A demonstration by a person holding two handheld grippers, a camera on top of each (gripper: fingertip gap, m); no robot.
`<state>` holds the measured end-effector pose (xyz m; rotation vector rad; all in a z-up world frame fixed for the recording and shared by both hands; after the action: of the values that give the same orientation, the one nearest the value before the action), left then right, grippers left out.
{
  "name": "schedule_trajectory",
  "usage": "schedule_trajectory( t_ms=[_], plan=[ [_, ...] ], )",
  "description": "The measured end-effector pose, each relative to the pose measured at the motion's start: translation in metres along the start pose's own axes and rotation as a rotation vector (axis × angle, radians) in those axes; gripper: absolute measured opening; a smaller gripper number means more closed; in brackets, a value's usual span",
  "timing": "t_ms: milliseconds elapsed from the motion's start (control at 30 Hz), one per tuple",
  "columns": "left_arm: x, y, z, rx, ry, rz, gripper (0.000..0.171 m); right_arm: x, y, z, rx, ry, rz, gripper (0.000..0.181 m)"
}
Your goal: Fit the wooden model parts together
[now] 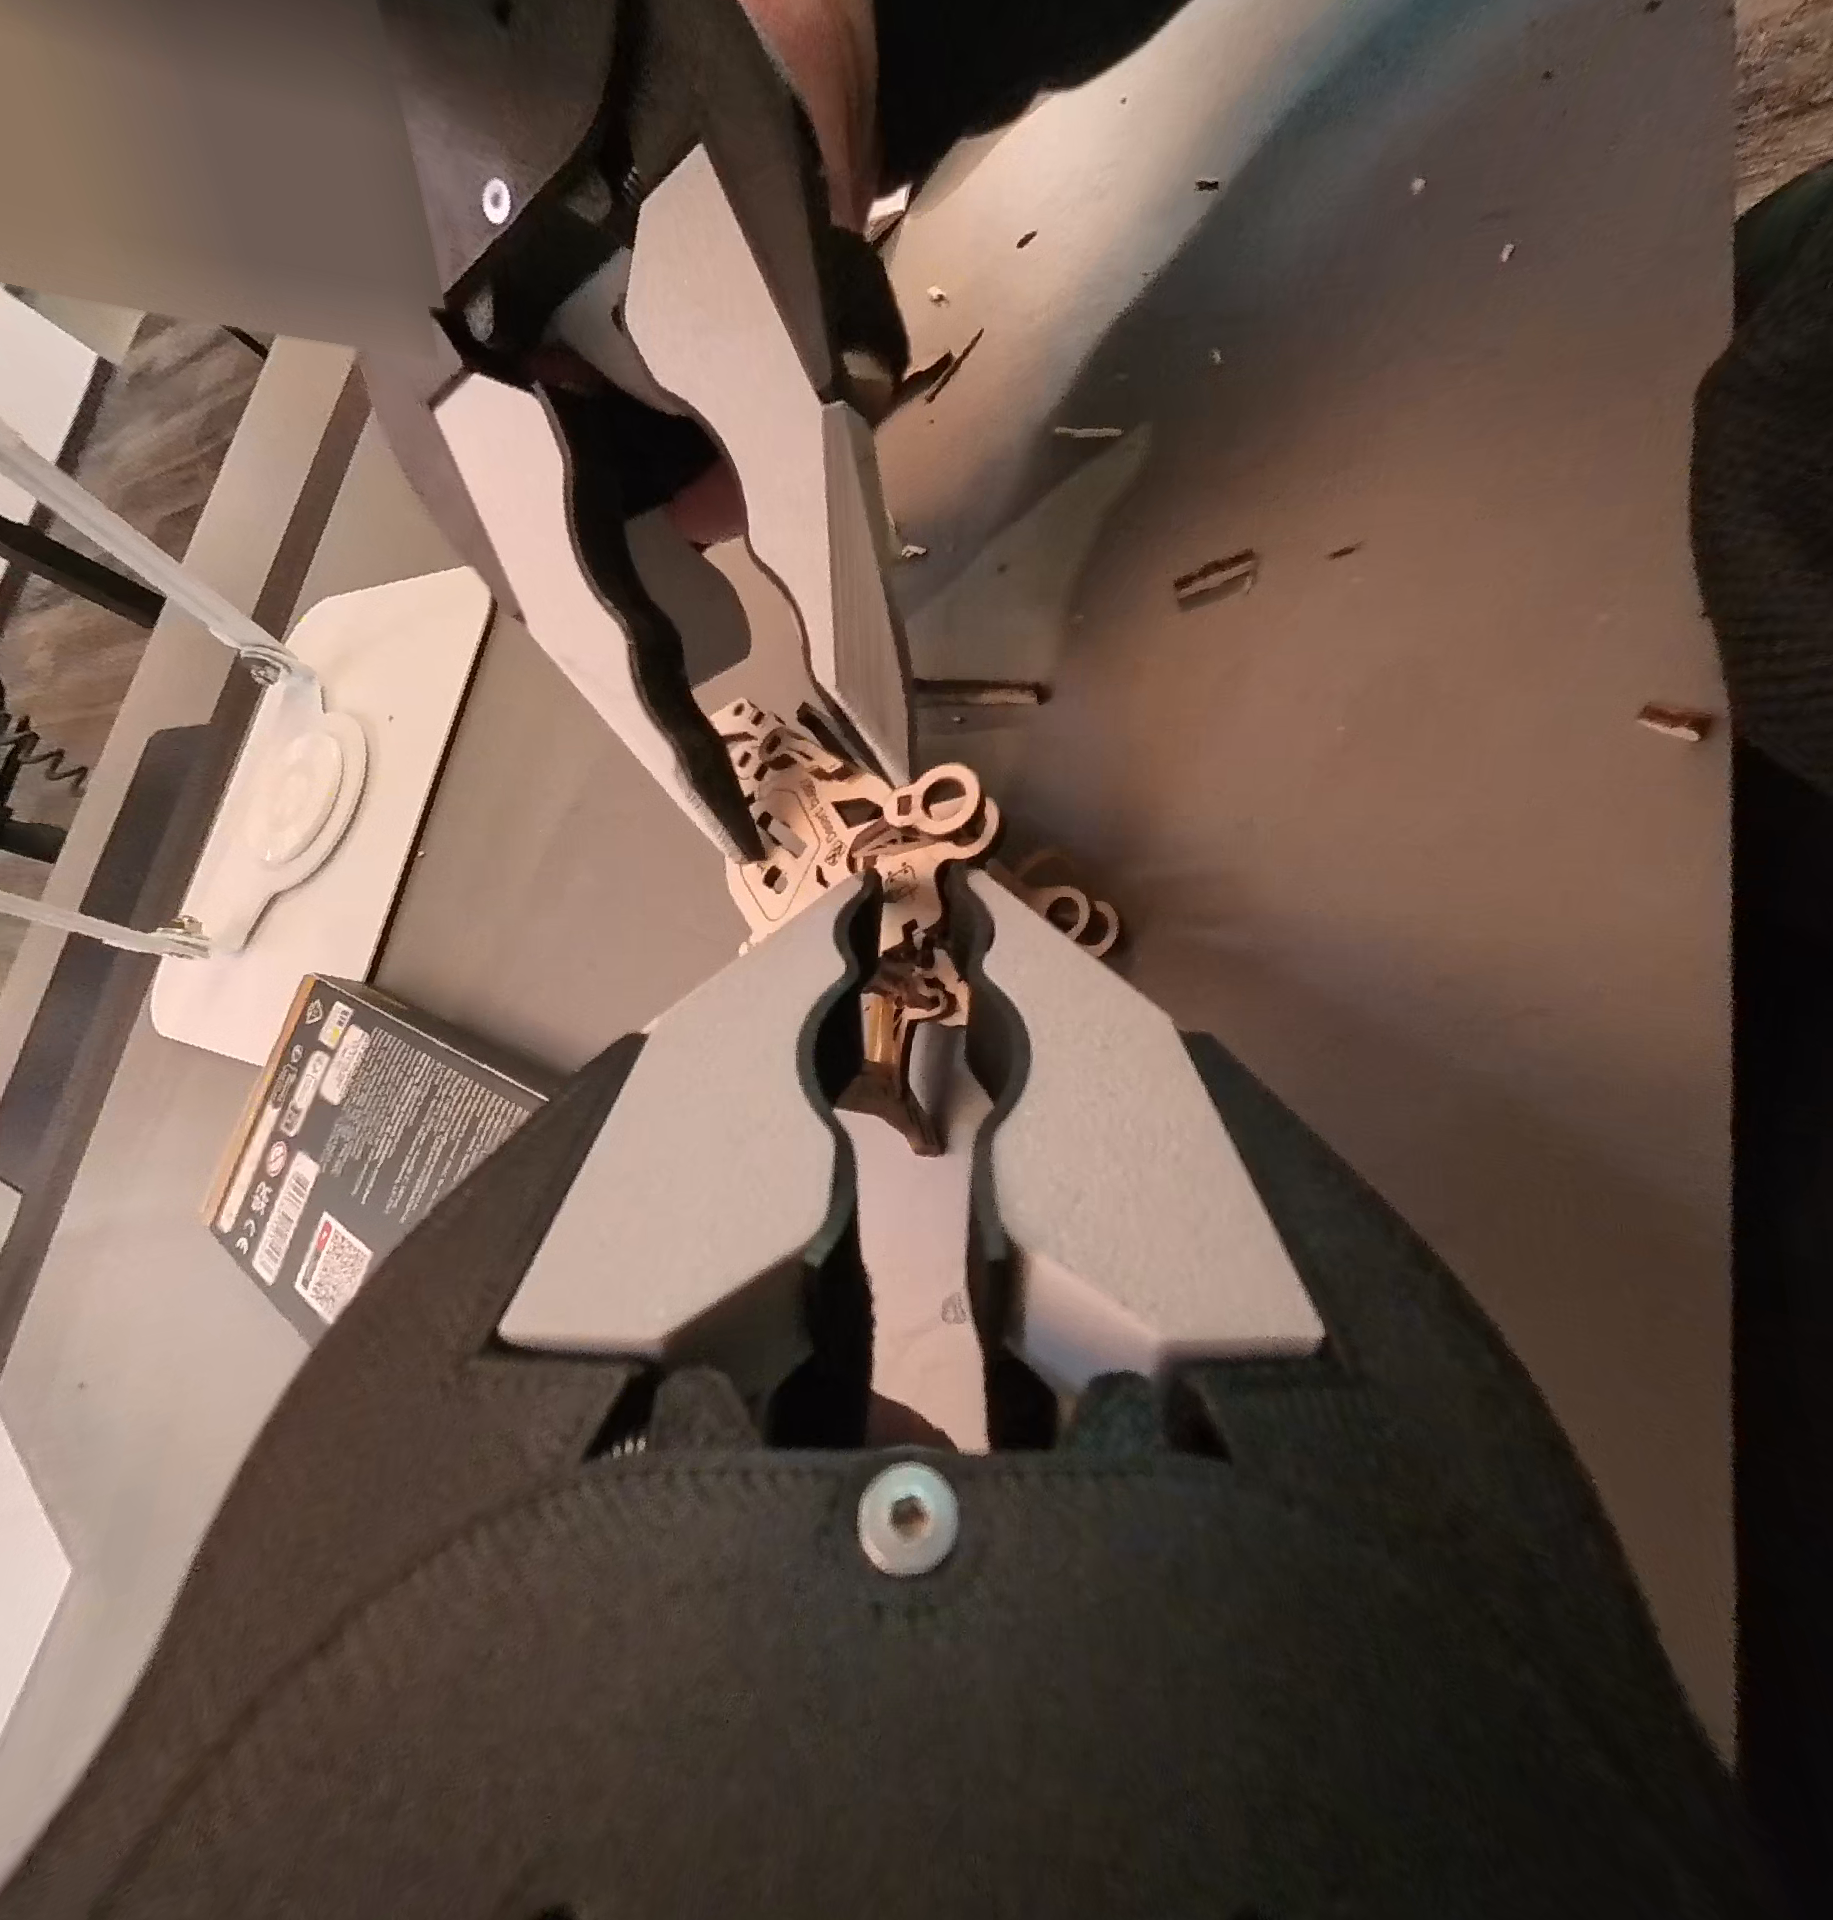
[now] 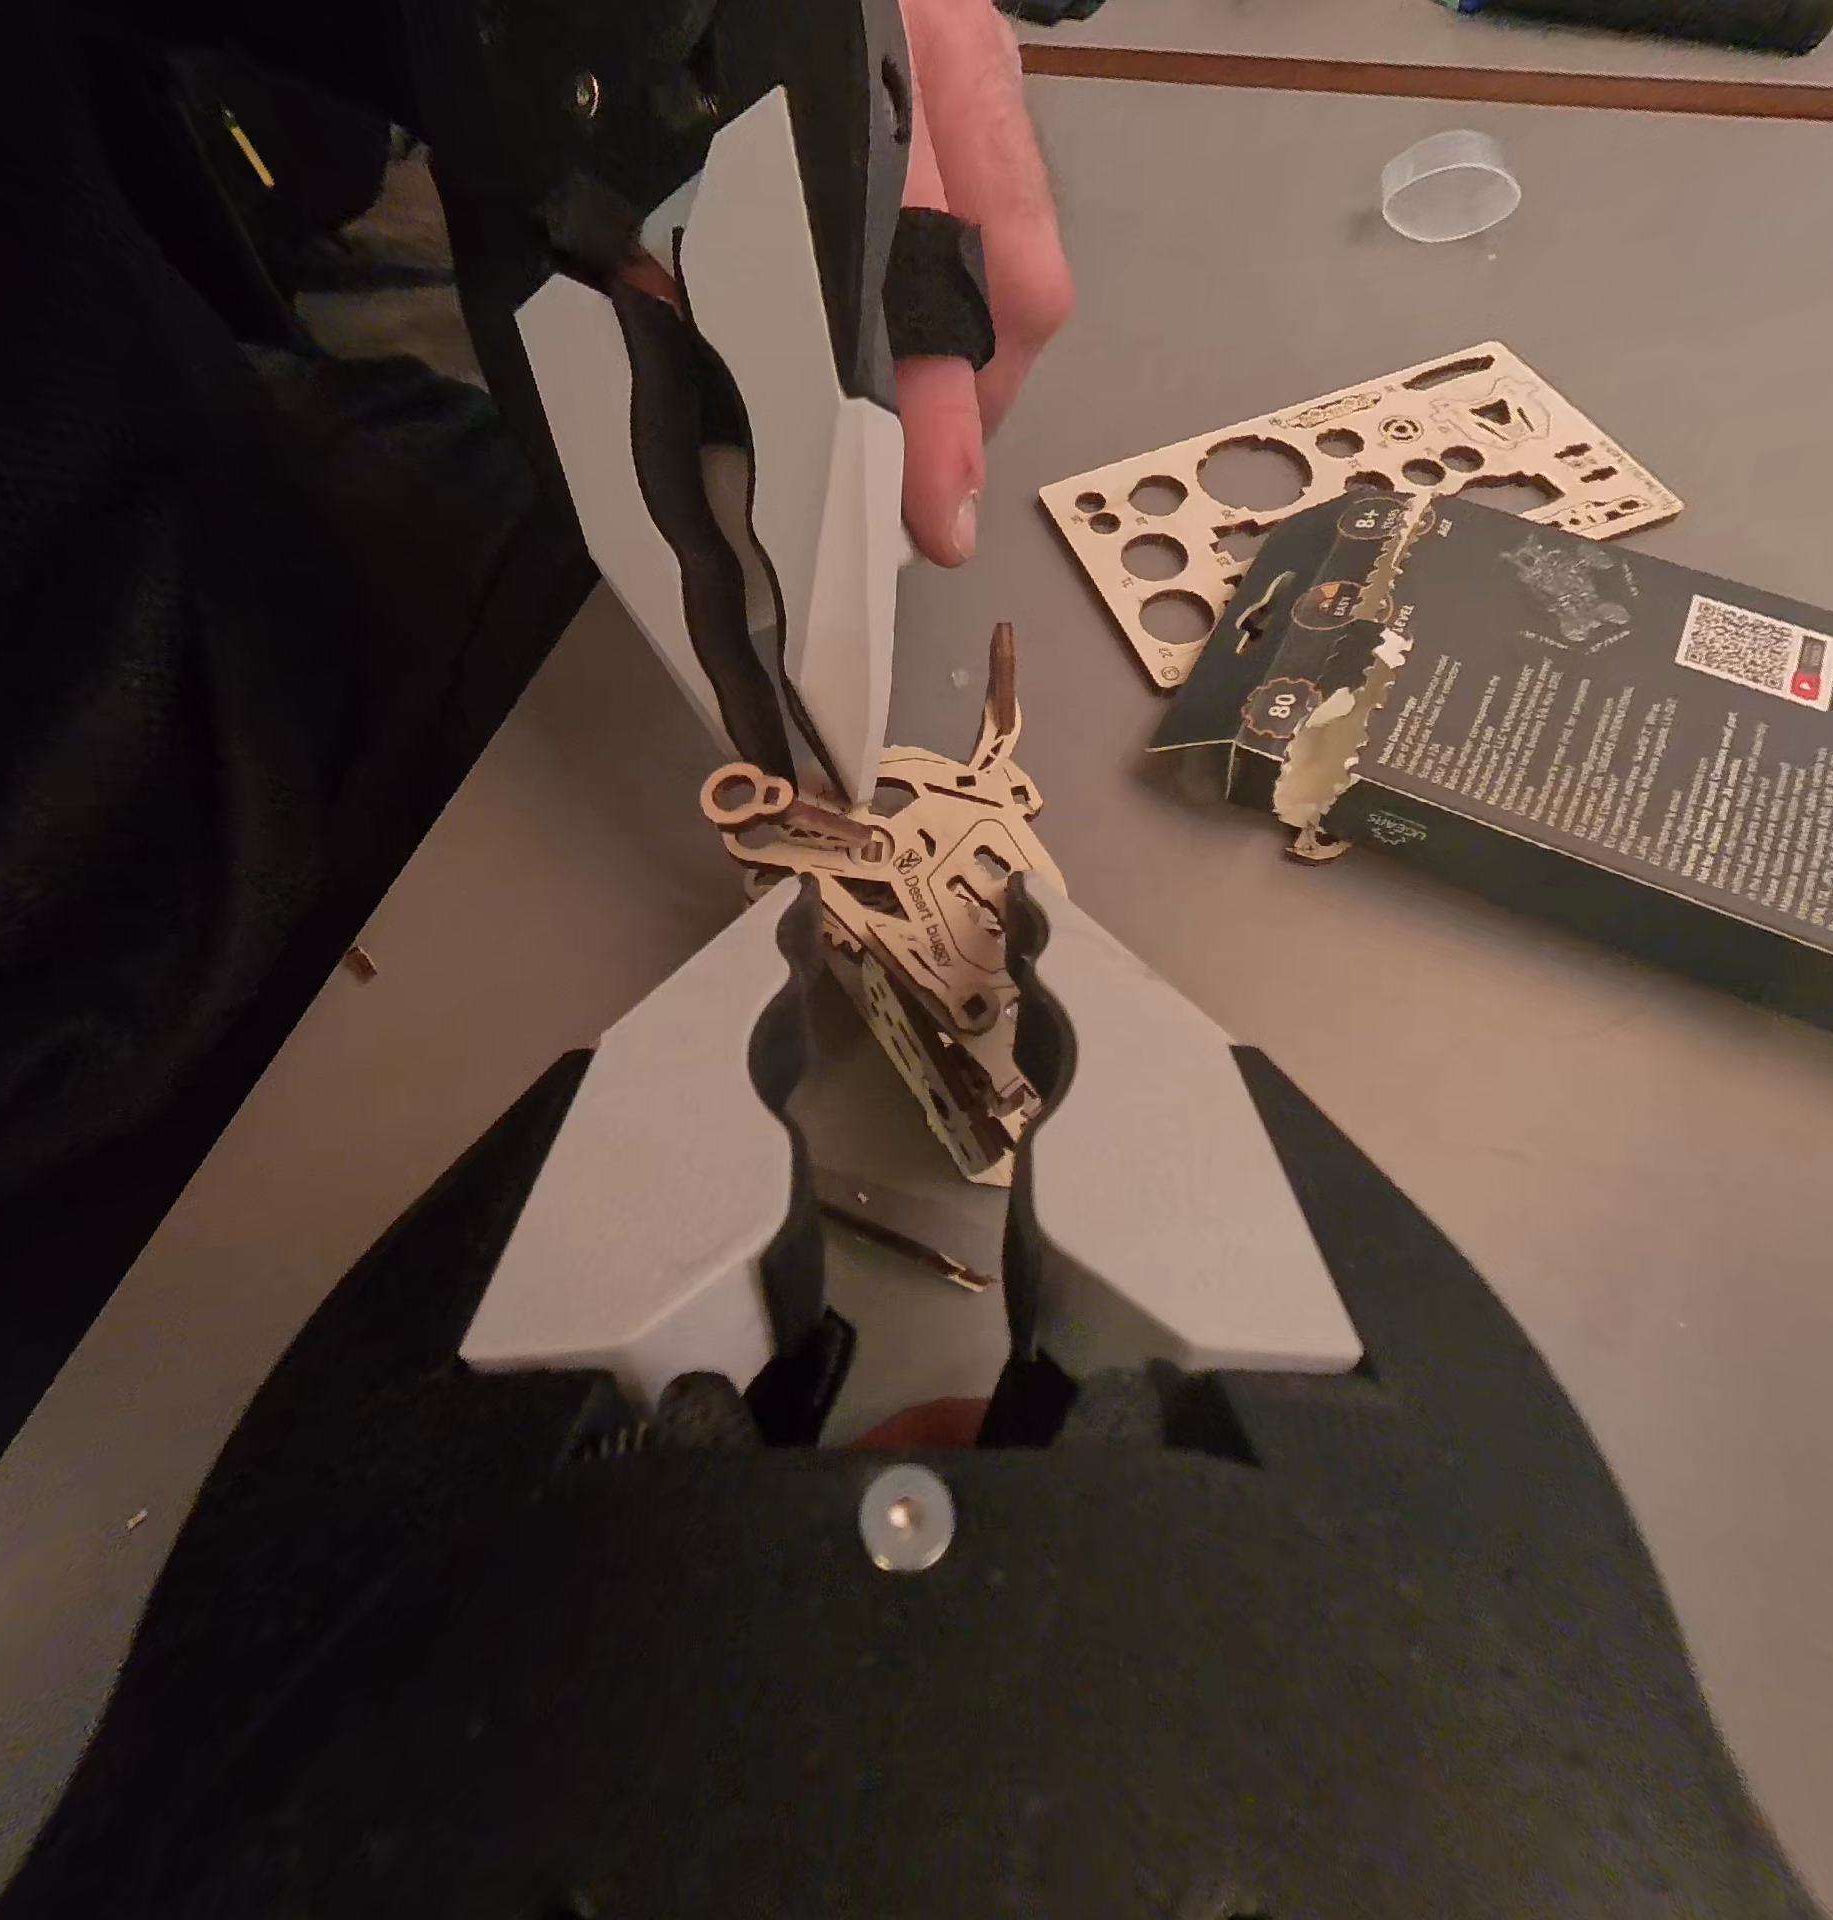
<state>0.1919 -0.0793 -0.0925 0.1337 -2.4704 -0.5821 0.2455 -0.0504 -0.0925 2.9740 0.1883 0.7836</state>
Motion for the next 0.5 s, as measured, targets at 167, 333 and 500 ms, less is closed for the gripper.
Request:
schedule_trajectory(
  t_ms=[167, 333, 500],
  plan=[
    [0.002, 0.002, 0.000, 0.023, -0.012, -0.002, 0.011, 0.000, -0.001, 0.000, -0.011, -0.009, -0.011, 0.032],
    [0.017, 0.013, -0.008, 0.112, -0.106, -0.009, 0.017, 0.000, 0.000, 0.000, -0.006, -0.008, -0.008, 0.031],
    [0.014, 0.017, 0.000, 0.140, -0.062, -0.015, 0.016, 0.000, -0.001, 0.000, -0.020, -0.011, -0.013, 0.030]
  ],
)
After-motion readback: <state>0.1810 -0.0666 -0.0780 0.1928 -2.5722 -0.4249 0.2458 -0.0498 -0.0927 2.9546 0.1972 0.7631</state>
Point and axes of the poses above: each gripper's, where its closed fingertips meet, x back along the fingers, z out of its underside, y = z × x across the jaws, the point moved 3 cm from there along x, back along the fingers, and after that the axes turned 4 degrees about -y, right-handed, at the moved point
